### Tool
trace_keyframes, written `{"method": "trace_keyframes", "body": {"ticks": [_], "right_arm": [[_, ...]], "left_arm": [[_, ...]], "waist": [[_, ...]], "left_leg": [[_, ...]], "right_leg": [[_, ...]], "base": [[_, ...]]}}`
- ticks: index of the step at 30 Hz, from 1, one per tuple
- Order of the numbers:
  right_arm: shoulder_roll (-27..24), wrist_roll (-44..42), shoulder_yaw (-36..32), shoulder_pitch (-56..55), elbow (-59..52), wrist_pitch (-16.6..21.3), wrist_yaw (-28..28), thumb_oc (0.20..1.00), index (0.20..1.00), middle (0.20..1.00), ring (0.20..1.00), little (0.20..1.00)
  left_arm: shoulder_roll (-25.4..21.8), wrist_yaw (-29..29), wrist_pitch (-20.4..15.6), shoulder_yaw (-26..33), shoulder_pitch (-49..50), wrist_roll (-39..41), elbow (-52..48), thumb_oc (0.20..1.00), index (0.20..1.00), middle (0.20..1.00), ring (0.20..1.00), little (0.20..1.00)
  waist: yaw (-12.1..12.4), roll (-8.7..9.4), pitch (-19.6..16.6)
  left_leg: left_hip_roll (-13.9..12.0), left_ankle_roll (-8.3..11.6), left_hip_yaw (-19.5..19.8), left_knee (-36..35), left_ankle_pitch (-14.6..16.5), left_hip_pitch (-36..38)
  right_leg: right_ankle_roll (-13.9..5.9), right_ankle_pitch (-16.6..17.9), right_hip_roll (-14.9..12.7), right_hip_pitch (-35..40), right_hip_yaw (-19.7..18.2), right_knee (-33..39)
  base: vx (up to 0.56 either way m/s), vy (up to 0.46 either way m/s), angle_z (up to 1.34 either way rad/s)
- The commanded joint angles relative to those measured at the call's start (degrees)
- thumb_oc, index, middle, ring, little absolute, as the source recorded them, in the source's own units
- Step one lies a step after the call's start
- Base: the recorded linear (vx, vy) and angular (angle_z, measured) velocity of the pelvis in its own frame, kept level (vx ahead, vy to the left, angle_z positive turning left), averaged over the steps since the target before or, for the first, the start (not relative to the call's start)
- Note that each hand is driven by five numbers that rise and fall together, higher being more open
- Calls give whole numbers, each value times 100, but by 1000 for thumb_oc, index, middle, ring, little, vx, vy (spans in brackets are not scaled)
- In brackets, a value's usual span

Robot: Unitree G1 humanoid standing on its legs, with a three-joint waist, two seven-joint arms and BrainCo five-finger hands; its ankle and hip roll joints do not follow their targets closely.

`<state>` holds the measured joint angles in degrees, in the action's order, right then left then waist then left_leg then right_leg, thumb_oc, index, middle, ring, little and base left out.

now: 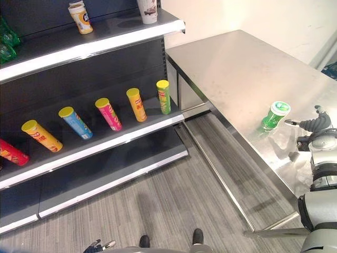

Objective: Put the goods on the table back onto the shelves and tidy them up.

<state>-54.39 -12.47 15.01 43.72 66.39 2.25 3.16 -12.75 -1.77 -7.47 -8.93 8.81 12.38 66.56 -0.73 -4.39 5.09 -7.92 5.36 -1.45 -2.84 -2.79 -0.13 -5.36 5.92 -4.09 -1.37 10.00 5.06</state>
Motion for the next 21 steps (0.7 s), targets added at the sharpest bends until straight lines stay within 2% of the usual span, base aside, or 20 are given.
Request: {"method": "trace_keyframes", "body": {"ticks": [1, 8, 21], "right_arm": [[170, -119, 289, 278, -209, 334, -82, 1000, 1000, 1000, 1000, 1000], [345, 12, 406, 384, 0, 345, -53, 1000, 1000, 1000, 1000, 1000], [313, 82, 255, 562, 554, 255, 105, 1000, 1000, 1000, 1000, 1000]], "left_arm": [[-302, 38, -111, 43, -101, 46, 67, 1000, 1000, 1000, 1000, 1000], [-258, 35, -120, 20, -89, 99, 51, 1000, 1000, 1000, 1000, 1000], [-280, -13, -119, 14, -53, 132, 77, 1000, 1000, 1000, 1000, 1000]], "waist": [[180, 606, 83], [248, 615, 65], [394, 544, 90]], "left_leg": [[-19, 214, 137, -216, -86, 416], [1, 210, 173, -216, -30, 435], [31, 229, 298, -216, -46, 372]], "right_leg": [[-132, -91, -143, -13, -438, -227], [-136, -99, -162, 60, -363, -201], [-132, -134, -202, 93, -214, -204]], "base": [[11, -21, 4], [4, -6, 2], [-4, -12, 6]]}}
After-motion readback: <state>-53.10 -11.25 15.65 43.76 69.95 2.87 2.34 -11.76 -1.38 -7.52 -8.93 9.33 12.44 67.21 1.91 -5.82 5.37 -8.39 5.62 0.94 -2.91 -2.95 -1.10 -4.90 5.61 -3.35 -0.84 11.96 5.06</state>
